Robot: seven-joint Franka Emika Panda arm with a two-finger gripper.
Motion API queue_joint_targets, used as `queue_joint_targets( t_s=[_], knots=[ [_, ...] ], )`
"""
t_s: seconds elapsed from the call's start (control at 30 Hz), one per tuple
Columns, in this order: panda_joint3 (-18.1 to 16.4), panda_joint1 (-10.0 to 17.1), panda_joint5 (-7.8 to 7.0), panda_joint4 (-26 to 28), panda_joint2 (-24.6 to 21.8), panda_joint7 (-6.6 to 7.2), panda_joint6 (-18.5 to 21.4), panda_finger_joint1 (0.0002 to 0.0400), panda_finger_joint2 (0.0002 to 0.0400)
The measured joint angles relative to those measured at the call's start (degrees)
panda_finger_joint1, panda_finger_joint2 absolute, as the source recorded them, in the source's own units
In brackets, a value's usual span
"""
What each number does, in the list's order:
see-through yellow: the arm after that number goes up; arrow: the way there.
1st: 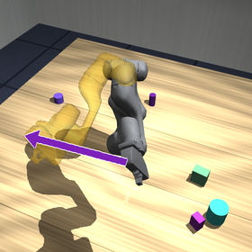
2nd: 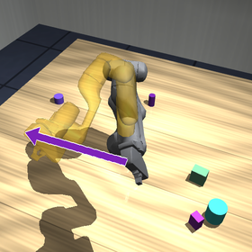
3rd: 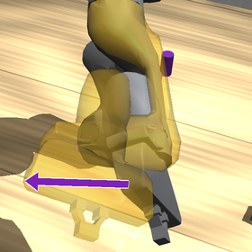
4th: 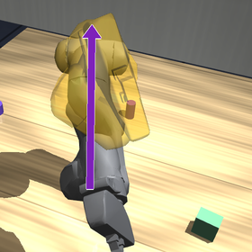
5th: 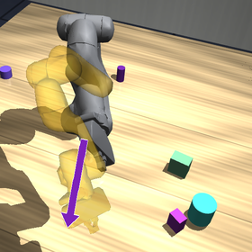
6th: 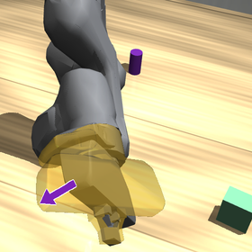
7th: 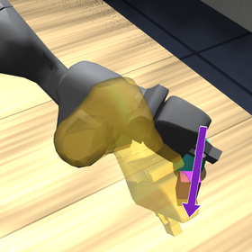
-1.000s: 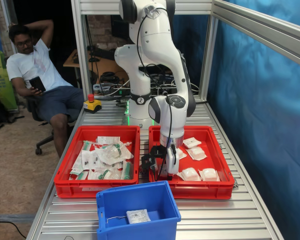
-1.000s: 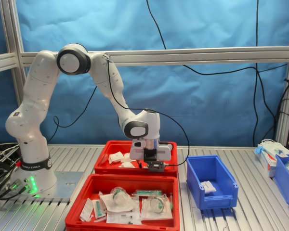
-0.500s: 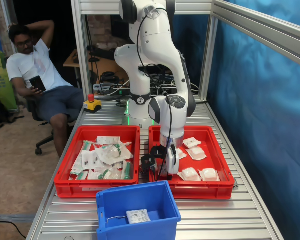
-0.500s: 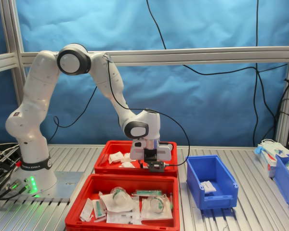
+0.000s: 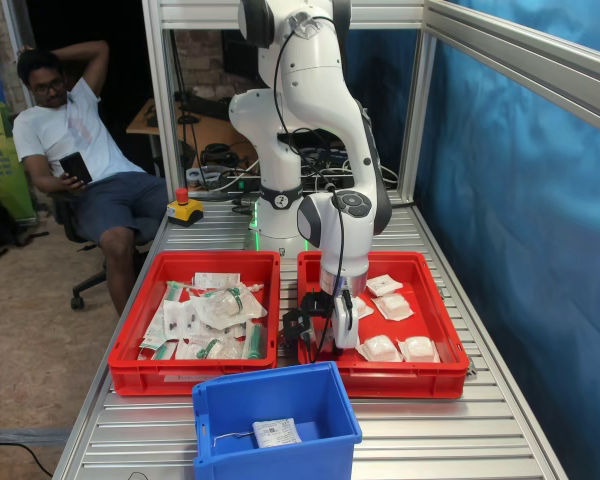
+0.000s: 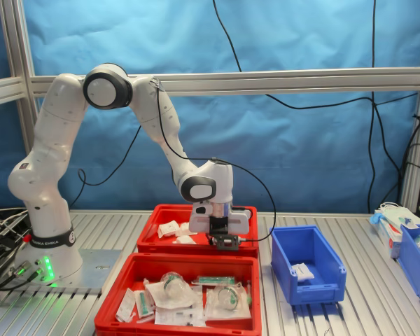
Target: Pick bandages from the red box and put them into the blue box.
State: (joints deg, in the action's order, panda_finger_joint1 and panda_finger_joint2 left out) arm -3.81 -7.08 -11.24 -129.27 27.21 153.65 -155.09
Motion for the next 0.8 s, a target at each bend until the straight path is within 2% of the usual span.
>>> queue_joint_targets(
  t_s=[0.03,0.17,0.2,0.27,0.3,0.8],
  knots=[
    [0.0,0.0,0.0,0.0,0.0,0.0,0.0,0.0195,0.0195],
    [0.0,0.0,0.0,0.0,0.0,0.0,0.0,0.0195,0.0195],
    [0.0,0.0,0.0,0.0,0.0,0.0,0.0,0.0144,0.0144],
    [0.0,0.0,0.0,0.0,0.0,0.0,0.0,0.0144,0.0144],
    [0.0,0.0,0.0,0.0,0.0,0.0,0.0,0.0097,0.0097],
    [0.0,0.0,0.0,0.0,0.0,0.0,0.0,0.0093,0.0093]
  ],
)
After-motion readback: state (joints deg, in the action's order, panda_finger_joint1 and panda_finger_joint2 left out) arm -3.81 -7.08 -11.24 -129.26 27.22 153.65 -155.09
